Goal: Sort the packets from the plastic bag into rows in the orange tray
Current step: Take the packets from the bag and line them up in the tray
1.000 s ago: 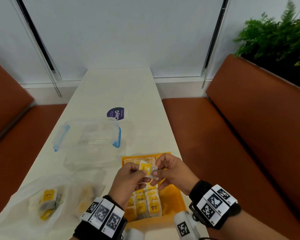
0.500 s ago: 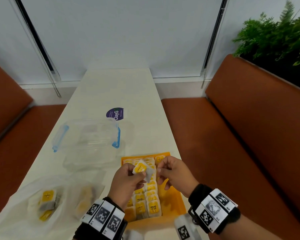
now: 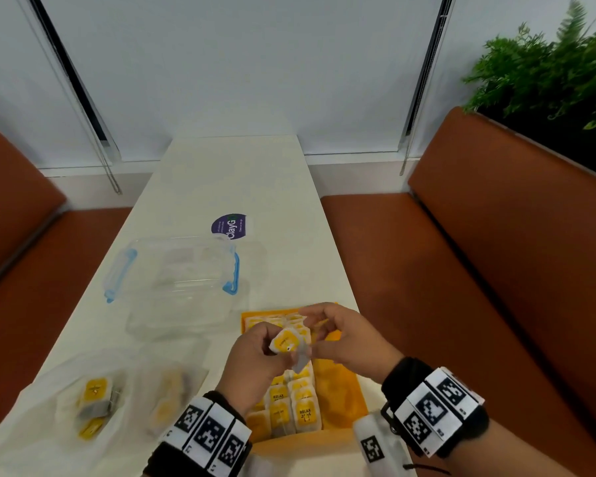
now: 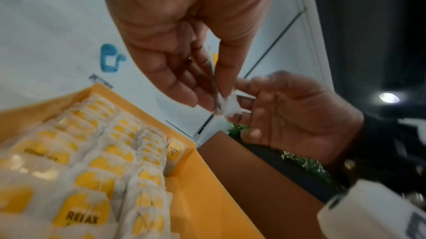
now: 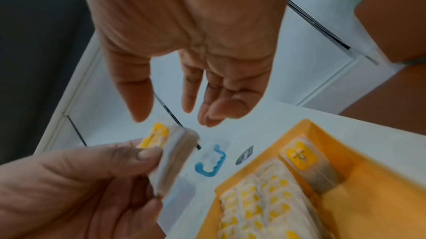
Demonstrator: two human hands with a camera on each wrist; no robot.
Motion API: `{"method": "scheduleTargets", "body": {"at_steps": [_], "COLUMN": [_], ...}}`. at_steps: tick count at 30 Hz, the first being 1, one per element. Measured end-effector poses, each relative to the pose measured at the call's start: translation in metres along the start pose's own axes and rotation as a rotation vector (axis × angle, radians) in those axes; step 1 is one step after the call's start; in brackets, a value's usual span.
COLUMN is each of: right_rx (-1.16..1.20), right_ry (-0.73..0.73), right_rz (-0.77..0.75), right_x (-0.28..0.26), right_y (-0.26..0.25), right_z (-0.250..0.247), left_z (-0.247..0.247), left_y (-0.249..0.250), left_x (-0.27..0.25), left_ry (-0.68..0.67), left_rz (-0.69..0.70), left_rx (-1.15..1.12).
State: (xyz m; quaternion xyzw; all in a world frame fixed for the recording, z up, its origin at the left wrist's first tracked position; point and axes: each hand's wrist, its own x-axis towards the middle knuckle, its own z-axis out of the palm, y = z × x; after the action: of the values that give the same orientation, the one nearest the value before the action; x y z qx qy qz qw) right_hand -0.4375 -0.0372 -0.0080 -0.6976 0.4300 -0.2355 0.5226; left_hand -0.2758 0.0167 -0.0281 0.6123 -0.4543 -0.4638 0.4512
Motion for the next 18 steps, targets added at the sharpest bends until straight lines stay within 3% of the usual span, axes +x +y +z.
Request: {"method": "scheduleTargets", "body": {"at_steps": [3,5,12,18], "right_rx": [-0.134,-0.215,-0.729,-0.886], "right_ry": [-0.043,-0.016,0.148,0.011], "right_rz": [-0.116,-0.104,0.142,0.290], "right_x": [0.005,0.011,0.041,0.059], "right_y": [-0.010,-0.013,0.011,0.022], "right_z": [-0.001,-0.005,-0.030,-0.027], "left_z": [0.006,0.009,-0.006,-0.012], "left_y": [0.002,0.001,-0.014,-0.026], "left_x": [0.000,0.001,0.002,-0.003], "left_ry": [-0.053,-0.041,0.051,0.072], "left_rz": [0.052,0.060,-0.038,-0.061], "left_rx": [0.124,0.166,0.170,0.142]}}
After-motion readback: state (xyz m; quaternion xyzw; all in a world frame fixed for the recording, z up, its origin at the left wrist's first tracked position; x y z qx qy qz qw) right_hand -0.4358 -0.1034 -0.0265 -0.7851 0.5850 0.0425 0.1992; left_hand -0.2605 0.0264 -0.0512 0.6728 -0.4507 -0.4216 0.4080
